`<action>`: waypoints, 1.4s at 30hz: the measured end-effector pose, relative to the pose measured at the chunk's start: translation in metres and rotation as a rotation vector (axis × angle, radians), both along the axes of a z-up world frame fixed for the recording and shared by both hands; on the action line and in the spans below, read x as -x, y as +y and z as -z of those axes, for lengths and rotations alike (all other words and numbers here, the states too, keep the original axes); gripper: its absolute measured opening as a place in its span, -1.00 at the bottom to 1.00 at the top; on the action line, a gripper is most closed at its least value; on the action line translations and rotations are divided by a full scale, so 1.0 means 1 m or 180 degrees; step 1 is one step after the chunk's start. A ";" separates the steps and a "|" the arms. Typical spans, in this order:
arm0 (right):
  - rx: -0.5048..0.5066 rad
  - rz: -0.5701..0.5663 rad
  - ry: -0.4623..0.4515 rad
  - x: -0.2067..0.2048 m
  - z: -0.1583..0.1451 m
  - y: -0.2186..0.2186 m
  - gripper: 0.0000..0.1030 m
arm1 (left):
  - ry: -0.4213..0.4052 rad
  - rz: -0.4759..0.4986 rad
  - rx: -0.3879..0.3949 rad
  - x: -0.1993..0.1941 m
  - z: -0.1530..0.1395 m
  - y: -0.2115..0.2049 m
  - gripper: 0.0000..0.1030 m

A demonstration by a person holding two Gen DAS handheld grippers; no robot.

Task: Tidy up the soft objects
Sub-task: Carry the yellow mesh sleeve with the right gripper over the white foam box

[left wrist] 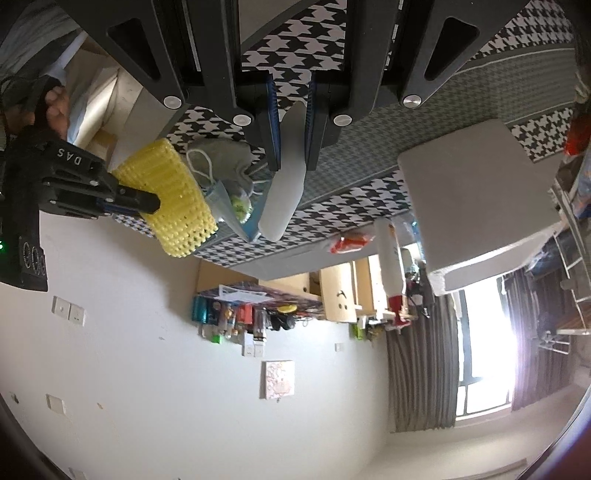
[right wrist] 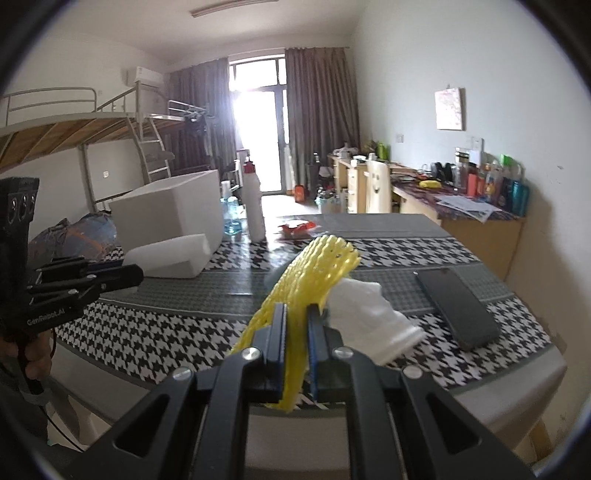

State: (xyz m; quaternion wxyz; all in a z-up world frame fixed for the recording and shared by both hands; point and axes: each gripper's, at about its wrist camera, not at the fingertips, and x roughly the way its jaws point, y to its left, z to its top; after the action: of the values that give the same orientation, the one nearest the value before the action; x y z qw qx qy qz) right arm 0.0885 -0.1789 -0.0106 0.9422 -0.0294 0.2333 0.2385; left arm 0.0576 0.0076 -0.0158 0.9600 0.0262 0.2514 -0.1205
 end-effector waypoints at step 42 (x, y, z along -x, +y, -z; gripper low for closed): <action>-0.0144 -0.0349 -0.0138 -0.073 -0.061 0.072 -0.75 | -0.0317 -0.0412 -0.0002 -0.071 -0.077 0.052 -0.75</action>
State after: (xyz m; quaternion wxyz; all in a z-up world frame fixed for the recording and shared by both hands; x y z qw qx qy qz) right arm 0.1613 -0.1069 0.0501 0.9330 -0.0259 0.2054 0.2943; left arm 0.1284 0.0601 0.0615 0.9771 0.0162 0.2046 -0.0567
